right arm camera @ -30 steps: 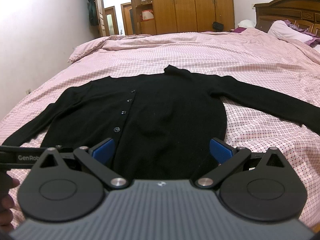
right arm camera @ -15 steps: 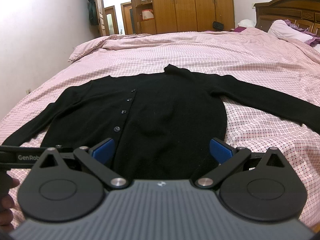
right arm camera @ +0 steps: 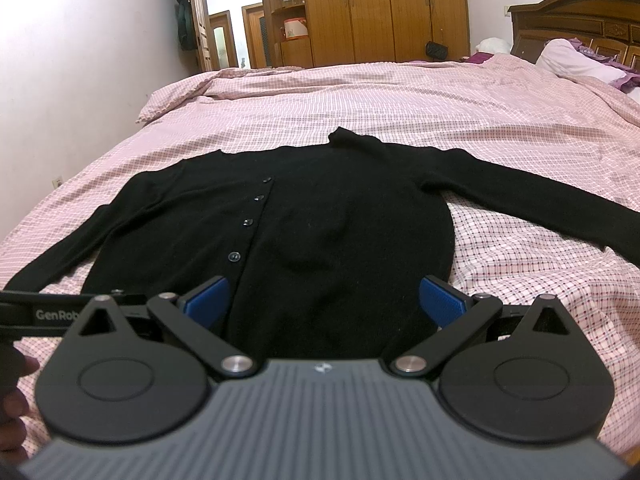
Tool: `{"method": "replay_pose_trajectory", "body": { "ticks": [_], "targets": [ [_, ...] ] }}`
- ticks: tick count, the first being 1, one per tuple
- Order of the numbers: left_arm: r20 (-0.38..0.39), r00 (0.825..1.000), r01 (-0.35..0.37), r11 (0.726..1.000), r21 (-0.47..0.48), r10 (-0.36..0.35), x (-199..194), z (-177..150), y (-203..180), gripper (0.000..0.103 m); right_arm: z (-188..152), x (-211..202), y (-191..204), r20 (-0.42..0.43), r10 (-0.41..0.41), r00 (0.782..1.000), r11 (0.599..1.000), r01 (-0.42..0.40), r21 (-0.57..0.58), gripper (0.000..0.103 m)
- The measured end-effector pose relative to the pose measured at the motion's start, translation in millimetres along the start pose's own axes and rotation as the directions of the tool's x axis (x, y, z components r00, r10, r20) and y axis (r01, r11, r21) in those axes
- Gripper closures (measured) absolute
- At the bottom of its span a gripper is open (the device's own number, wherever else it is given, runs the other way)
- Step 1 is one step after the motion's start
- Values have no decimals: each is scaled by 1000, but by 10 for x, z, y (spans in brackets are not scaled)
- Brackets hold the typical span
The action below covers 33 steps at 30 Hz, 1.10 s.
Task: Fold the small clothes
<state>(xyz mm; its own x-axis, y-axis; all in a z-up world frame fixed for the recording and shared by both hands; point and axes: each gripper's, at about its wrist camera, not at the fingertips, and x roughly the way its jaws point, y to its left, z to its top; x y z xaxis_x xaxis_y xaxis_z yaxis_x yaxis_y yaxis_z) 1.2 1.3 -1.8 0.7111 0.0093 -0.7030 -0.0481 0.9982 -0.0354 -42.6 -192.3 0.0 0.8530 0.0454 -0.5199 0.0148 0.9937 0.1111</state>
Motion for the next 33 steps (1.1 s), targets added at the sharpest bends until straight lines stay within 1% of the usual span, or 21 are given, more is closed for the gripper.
{"method": "replay_pose_trajectory", "body": {
  "ticks": [10, 26, 33],
  "targets": [
    [1, 1000, -1, 1000, 1, 1, 2, -1, -3, 0, -49, -8, 24, 1, 4, 1000, 1000, -4, -3, 0],
    [-1, 1000, -7, 1000, 5, 7, 34, -12, 40, 0, -20, 8, 11, 2, 27, 1000, 1000, -27, 0, 0],
    [3, 1000, -11, 1000, 25, 11, 58, 56, 9, 0, 7, 12, 10, 21, 80, 997, 997, -80, -8, 0]
  ]
}}
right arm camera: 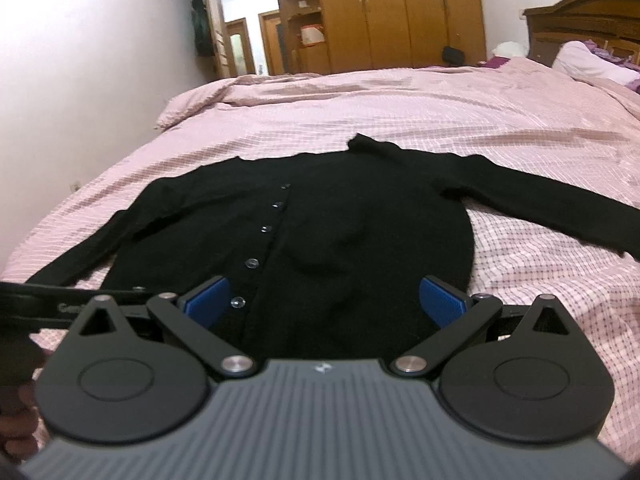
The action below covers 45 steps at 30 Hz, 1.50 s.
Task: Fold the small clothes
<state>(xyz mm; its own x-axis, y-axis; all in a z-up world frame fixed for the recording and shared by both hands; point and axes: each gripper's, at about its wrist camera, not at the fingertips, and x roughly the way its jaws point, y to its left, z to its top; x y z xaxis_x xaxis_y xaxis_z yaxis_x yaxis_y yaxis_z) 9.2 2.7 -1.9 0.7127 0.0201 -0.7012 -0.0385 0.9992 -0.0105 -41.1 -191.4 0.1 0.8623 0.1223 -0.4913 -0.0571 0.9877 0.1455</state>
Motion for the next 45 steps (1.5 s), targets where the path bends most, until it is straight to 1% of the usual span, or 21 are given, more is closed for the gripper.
{"method": "replay_pose_trajectory", "body": {
  "ticks": [4, 7, 10, 14, 17, 19, 22, 25, 27, 30, 34, 36, 38, 40, 41, 43, 45],
  "targets": [
    [3, 1000, 5, 1000, 18, -5, 42, 69, -5, 0, 68, 25, -112, 14, 44, 999, 998, -45, 36, 0],
    [5, 1000, 7, 999, 33, -8, 94, 154, -9, 0, 148, 55, -254, 28, 41, 999, 996, -44, 82, 0],
    [2, 1000, 14, 999, 39, -14, 172, 259, -16, 0, 250, 81, -469, 31, 10, 999, 991, -14, 131, 0],
    [-7, 1000, 28, 999, 30, -28, 289, 419, -31, 0, 360, 79, -833, 40, -58, 998, 978, 49, 204, 0],
    [-7, 1000, 27, 999, 33, -27, 376, 540, -68, 0, 409, 80, -1212, 23, -109, 994, 950, 97, 296, 0],
    [-13, 999, 30, 998, 47, -29, 438, 616, -120, 0, 412, 65, -1463, 18, -160, 987, 928, 144, 344, 0],
    [-37, 998, 55, 997, 61, -52, 530, 706, -218, 0, 392, 37, -1827, 6, -260, 966, 892, 237, 385, 0],
    [-72, 994, 86, 994, 71, -81, 631, 768, -350, 0, 342, 12, -2197, -19, -357, 934, 842, 331, 425, 0],
    [-93, 991, 106, 991, 84, -98, 692, 794, -462, 0, 301, 10, -2433, -30, -409, 912, 809, 377, 451, 0],
    [-121, 984, 141, 984, 112, -128, 783, 813, -647, 0, 245, 14, -2753, -51, -465, 884, 763, 429, 484, 0],
    [-150, 976, 179, 973, 147, -157, 936, 828, -895, 0, 200, 90, -3184, -69, -501, 863, 734, 466, 494, 0],
    [-166, 972, 191, 968, 163, -164, 1022, 830, -990, 0, 152, 139, -3371, -74, -521, 850, 714, 482, 508, 0],
    [-186, 968, 199, 964, 174, -166, 1110, 828, -1075, 0, 100, 200, -3549, -84, -515, 853, 697, 474, 538, 0],
    [-215, 964, 199, 964, 177, -159, 1206, 823, -1134, 0, 49, 243, -3674, -96, -500, 861, 682, 460, 569, 0],
    [-232, 960, 201, 964, 174, -158, 1251, 817, -1161, 0, 22, 272, -3720, -92, -488, 868, 683, 445, 580, 0],
    [-263, 952, 206, 965, 163, -159, 1324, 804, -1196, 0, -11, 324, -3763, -70, -470, 880, 698, 419, 581, 0],
    [-271, 952, 192, 967, 169, -141, 1365, 786, -1218, 0, -34, 385, -3781, -59, -458, 887, 714, 407, 569, 0]
  ]
}}
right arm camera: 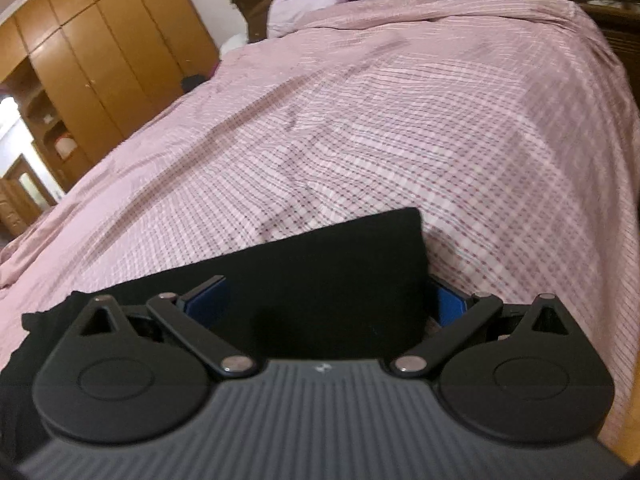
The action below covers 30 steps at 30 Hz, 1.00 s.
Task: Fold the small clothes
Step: 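Lower the right gripper onto the nearest cardigan sleeve and close on it, then lift the held sleeve with the right gripper and carry it across the body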
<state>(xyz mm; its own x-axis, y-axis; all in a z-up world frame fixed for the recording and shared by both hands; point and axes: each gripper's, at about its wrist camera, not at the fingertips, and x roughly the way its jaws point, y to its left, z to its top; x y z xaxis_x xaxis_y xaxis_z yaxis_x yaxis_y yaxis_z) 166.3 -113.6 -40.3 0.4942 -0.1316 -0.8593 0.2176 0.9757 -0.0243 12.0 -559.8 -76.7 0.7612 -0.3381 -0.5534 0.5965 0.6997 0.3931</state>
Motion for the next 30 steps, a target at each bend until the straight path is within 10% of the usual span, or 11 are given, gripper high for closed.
{"method": "replay_pose_trajectory", "body": {
  "ticks": [13, 22, 30],
  "targets": [
    [-40, 999, -26, 1000, 2, 26, 172, -2, 2, 0, -91, 140, 31, 15, 1, 1000, 997, 0, -82, 0],
    [-49, 999, -14, 1000, 2, 14, 235, 0, 38, 0, -28, -23, 14, 32, 32, 999, 999, -30, -45, 83],
    [-20, 1000, -10, 1000, 21, 10, 180, -44, 23, 0, 146, -257, 163, 63, 165, 984, 986, -166, 7, 86]
  ]
}}
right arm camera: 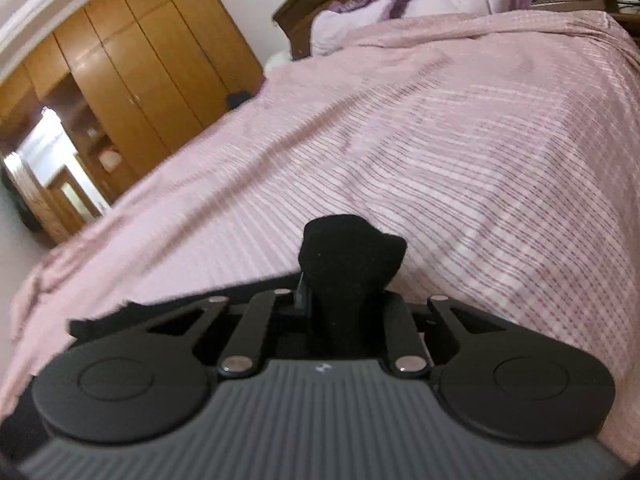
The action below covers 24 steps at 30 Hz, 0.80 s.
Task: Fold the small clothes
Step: 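Lift the held sleeve with the right gripper and carry it across the body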
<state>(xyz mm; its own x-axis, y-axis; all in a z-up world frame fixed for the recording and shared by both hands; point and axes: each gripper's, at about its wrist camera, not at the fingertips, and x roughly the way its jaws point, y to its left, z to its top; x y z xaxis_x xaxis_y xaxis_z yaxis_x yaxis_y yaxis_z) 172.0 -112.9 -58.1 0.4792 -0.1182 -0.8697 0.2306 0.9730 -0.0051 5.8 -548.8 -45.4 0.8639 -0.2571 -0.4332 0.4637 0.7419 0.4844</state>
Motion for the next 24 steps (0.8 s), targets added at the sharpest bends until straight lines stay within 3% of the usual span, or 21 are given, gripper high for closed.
{"method": "replay_pose_trajectory", "body": {
  "ticks": [10, 24],
  "targets": [
    [39, 998, 40, 999, -30, -39, -288, -30, 132, 0, 195, -164, 597, 11, 178, 984, 984, -178, 9, 86],
    [138, 990, 13, 998, -69, -3, -599, -101, 563, 0, 306, -168, 1716, -18, 405, 914, 914, -405, -19, 87]
  ]
}}
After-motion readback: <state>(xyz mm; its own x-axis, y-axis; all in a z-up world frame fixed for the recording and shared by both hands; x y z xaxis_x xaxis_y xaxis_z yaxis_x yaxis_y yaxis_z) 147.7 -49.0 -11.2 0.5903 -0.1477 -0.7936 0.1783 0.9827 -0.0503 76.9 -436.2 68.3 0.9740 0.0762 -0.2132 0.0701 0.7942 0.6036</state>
